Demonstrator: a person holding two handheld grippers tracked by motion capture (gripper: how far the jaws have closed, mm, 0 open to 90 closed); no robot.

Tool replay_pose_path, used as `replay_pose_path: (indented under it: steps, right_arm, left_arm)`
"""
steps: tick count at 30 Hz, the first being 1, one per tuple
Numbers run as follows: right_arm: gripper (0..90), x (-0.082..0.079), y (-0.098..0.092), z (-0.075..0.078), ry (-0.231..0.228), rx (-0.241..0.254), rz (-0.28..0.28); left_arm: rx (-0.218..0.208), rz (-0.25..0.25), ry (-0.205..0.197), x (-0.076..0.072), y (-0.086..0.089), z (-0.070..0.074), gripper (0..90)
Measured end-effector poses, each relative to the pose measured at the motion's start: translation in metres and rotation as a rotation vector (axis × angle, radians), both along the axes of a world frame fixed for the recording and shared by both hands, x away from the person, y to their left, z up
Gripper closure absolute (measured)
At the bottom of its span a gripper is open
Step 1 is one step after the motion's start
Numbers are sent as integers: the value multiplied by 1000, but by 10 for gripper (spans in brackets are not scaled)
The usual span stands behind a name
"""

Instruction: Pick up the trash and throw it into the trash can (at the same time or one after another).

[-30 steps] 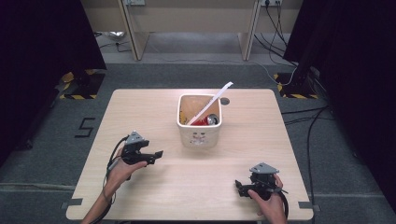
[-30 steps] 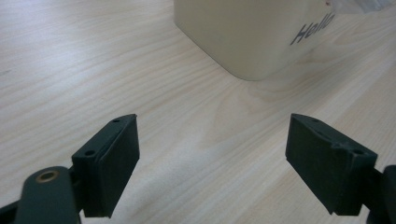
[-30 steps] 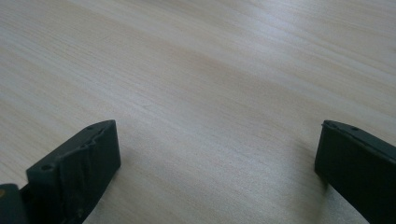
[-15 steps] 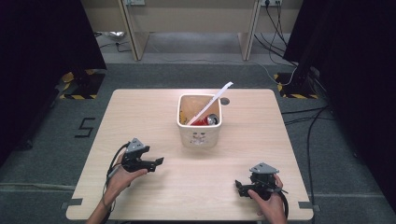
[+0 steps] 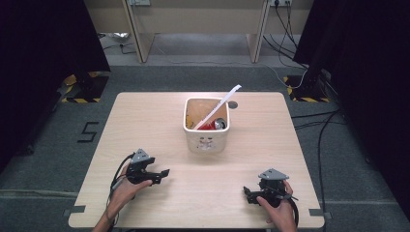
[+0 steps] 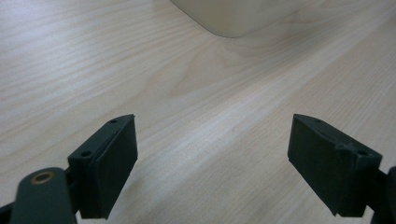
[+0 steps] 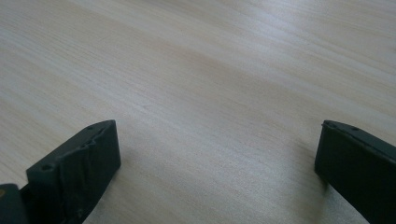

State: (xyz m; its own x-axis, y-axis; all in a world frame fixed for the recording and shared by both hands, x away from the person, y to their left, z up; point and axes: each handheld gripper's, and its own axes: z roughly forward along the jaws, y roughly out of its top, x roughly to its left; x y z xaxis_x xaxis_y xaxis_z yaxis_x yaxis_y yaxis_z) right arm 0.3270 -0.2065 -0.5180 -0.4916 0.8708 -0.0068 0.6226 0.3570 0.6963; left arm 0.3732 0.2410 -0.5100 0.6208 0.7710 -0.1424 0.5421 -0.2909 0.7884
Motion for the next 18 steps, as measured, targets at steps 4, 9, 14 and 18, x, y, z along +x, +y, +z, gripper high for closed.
replay_pose_path:
  steps: [4,9,14,18]
  right_arm:
    - [4,0,0,0,-1,1,0]
    - [5,0,0,0,0,0,0]
    - [4,0,0,0,0,0,0]
    - [4,0,0,0,0,0,0]
  left_arm:
    - [24,1,-8,-4,1,-2,154]
    - [58,6,-18,-12,3,-4,154]
    - [75,10,-24,-18,4,-7,154]
    - [91,-1,-31,-23,3,-8,154]
